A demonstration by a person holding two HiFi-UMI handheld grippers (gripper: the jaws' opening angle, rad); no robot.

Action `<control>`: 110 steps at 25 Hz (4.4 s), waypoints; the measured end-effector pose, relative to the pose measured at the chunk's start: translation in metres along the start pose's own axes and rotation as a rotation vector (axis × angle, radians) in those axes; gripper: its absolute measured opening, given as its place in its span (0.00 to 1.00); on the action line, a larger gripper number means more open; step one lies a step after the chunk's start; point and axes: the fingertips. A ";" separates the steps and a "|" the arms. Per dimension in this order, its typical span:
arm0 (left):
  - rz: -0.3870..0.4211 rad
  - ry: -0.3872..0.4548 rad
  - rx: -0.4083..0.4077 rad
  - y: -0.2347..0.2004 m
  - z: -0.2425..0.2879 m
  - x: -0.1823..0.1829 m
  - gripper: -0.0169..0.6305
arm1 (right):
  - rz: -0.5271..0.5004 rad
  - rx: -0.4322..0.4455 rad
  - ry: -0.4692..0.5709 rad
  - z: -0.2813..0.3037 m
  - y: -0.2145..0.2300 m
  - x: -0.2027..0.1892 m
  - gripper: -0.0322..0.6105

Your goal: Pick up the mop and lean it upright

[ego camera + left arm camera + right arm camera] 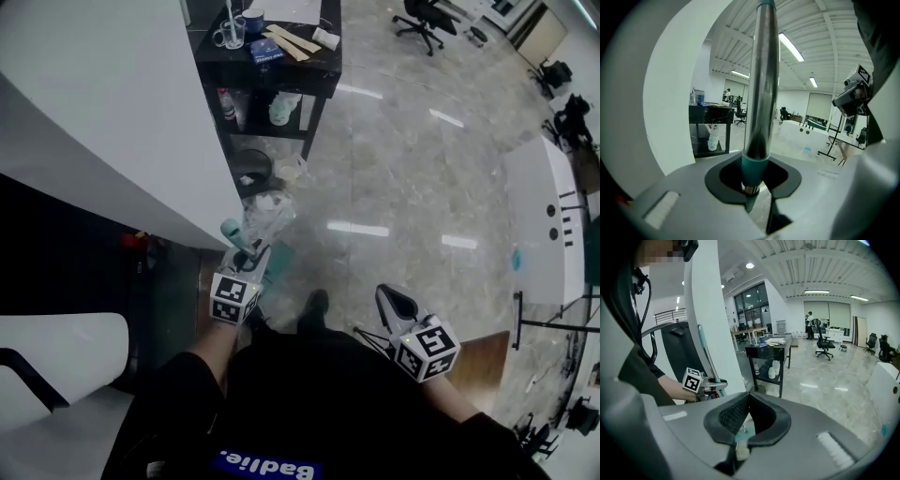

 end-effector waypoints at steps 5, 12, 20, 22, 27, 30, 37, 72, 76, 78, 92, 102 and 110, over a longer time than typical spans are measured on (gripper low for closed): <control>-0.017 -0.052 0.023 -0.010 0.023 -0.024 0.18 | -0.004 0.013 -0.035 0.005 0.014 -0.006 0.06; -0.026 -0.089 0.012 -0.018 0.051 -0.045 0.18 | -0.019 -0.022 -0.059 0.002 0.034 -0.008 0.06; -0.045 -0.170 0.005 -0.038 0.068 -0.081 0.18 | -0.019 -0.032 -0.096 -0.003 0.044 -0.016 0.06; -0.060 -0.202 0.005 -0.043 0.068 -0.093 0.18 | -0.020 -0.036 -0.099 -0.004 0.044 -0.017 0.06; -0.082 -0.203 -0.011 -0.051 0.073 -0.097 0.18 | -0.025 -0.051 -0.111 -0.005 0.048 -0.017 0.06; -0.130 -0.197 0.007 -0.060 0.078 -0.095 0.18 | -0.038 -0.049 -0.118 -0.003 0.047 -0.017 0.06; -0.362 -0.160 0.129 -0.094 0.073 -0.094 0.23 | -0.056 -0.044 -0.117 -0.001 0.043 -0.011 0.06; -0.730 -0.264 0.224 -0.089 0.045 -0.133 0.70 | -0.075 0.017 -0.077 0.008 0.028 -0.002 0.11; -0.614 -0.295 0.211 -0.067 0.027 -0.127 0.70 | -0.065 0.080 -0.056 0.017 0.025 -0.001 0.11; -0.560 -0.313 0.214 -0.052 0.012 -0.125 0.70 | -0.051 0.122 -0.045 0.021 0.022 -0.004 0.11; -0.349 -0.165 0.236 0.028 -0.073 -0.054 0.64 | -0.065 0.298 0.016 0.016 -0.011 -0.008 0.10; -0.182 -0.007 0.107 0.078 -0.176 -0.036 0.34 | -0.026 0.168 0.112 -0.044 -0.097 -0.040 0.09; -0.236 0.128 0.047 0.104 -0.268 -0.048 0.06 | -0.017 0.113 0.081 -0.102 -0.183 -0.104 0.07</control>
Point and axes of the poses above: the fingertips, and each gripper's own axes: z forward along the fingers, y to its right, x out of its top, and after that the axes turned 1 degree about z, right-handed
